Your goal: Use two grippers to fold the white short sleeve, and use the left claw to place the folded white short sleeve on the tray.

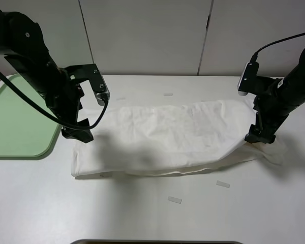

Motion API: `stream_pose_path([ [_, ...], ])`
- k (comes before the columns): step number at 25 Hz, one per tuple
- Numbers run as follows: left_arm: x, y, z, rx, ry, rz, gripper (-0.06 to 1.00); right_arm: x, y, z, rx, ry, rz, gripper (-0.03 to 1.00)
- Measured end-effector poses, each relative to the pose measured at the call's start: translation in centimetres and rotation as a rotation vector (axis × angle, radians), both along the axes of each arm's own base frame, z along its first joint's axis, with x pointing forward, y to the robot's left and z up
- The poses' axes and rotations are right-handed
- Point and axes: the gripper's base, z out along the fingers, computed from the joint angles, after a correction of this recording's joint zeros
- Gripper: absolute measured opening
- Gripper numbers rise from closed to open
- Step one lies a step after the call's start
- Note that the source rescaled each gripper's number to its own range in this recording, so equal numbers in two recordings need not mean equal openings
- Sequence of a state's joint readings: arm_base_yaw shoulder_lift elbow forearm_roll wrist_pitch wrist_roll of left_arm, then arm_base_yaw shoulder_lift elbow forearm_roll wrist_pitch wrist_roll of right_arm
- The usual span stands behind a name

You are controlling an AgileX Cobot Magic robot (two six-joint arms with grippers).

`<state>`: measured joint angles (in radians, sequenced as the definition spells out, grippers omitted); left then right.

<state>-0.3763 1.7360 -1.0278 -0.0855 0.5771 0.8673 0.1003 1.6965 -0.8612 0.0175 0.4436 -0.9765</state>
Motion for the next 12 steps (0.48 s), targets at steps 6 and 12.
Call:
stream_pose_path([
  [6,-0.3,0.0,3.2,-0.04,0.017,0.134,0.99,-0.6,0.0,2.9,0.066,-0.077,-0.124,1.0],
  [12,-2.3,0.7,9.5,-0.132,-0.047,0.291,0.99,-2.7,-0.2,6.9,0.173,-0.117,-0.306,1.0],
])
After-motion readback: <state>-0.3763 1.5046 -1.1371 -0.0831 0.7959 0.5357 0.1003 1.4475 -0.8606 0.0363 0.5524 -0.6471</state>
